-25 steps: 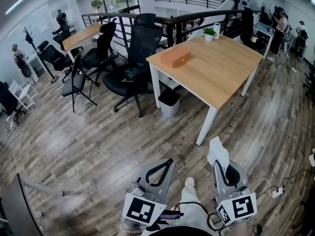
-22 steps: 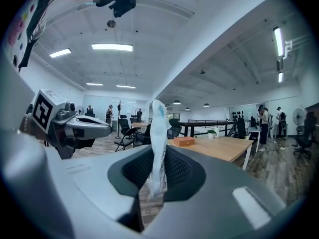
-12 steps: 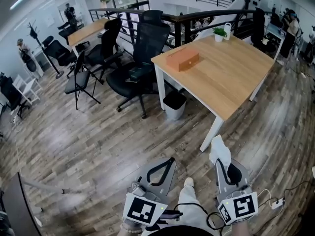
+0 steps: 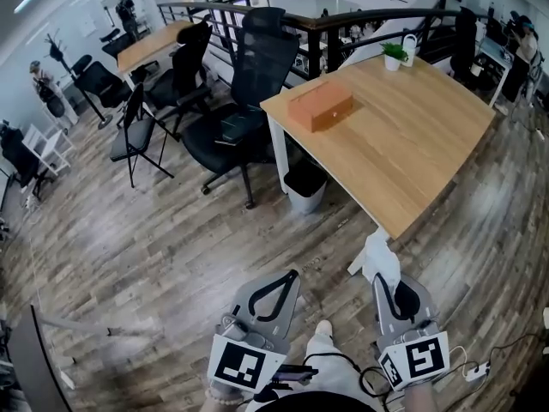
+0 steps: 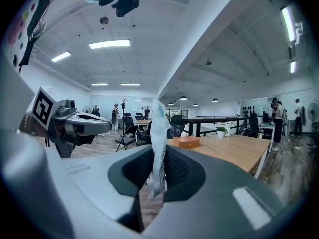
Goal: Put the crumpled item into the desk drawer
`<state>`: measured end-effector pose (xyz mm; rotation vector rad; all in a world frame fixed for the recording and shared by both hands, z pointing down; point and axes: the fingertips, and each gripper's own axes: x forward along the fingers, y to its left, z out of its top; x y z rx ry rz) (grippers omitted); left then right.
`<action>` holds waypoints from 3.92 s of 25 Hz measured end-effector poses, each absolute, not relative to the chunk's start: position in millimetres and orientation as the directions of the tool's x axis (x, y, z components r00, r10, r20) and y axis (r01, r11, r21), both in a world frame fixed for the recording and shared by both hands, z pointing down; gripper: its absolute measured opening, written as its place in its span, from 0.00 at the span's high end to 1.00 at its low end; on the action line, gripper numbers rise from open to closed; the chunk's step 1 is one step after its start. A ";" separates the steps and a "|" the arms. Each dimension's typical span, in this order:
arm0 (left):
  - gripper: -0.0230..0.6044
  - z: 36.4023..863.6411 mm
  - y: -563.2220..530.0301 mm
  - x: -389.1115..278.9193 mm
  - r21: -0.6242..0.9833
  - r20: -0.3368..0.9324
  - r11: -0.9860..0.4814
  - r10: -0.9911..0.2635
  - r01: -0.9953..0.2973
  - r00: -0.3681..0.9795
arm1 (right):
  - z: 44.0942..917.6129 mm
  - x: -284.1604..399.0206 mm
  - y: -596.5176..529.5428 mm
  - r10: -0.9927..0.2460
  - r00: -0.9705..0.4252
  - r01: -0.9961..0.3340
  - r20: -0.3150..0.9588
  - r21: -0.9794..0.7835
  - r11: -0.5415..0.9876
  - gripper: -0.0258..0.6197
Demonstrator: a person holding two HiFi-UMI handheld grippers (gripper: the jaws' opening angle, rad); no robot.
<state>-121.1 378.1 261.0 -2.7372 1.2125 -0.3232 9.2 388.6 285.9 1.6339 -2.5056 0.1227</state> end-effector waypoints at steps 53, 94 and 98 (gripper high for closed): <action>0.97 272.6 -0.3 -40.2 -0.050 0.152 -0.715 -0.696 -0.698 0.702 | 285.6 75.5 49.2 -0.936 -0.297 -0.950 0.187 0.043 0.310 0.86; 0.77 406.7 -214.7 26.4 0.123 0.357 -0.632 -0.691 -0.765 0.628 | 350.3 106.4 -168.1 -0.888 -0.345 -0.933 0.303 -0.011 0.359 0.86; 0.77 423.4 -228.4 33.5 0.116 0.377 -0.620 -0.695 -0.776 0.612 | 362.7 114.8 -183.7 -0.880 -0.360 -0.928 0.311 -0.021 0.372 0.86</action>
